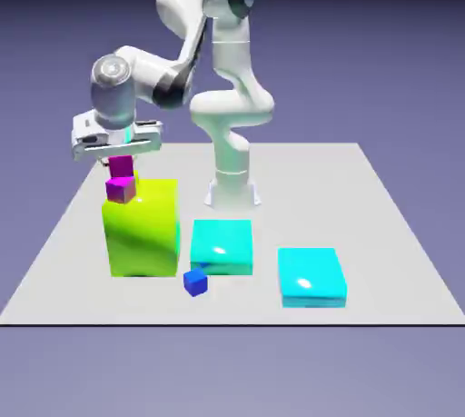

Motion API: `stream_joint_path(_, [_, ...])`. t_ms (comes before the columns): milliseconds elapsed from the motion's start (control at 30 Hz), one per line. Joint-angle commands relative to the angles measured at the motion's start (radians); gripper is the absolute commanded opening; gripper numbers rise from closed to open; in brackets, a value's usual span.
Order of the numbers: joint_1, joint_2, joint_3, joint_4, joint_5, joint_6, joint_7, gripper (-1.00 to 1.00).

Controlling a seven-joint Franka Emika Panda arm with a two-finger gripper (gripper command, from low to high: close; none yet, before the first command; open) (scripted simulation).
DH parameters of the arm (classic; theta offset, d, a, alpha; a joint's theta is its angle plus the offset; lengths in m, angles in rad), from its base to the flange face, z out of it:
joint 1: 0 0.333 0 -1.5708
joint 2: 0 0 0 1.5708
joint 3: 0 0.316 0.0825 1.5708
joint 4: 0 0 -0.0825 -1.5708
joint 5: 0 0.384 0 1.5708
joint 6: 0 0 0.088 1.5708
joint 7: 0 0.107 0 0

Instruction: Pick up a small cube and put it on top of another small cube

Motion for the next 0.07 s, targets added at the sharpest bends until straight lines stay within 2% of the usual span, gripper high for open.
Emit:
stream_joint_path(0, [0.0,0.0,0.0,0.0,0.0,0.0,0.0,1.0])
stream_joint_path(33, [0.006,-0.002,0.008,0.036,0.007,-0.039,-0.005,1.0])
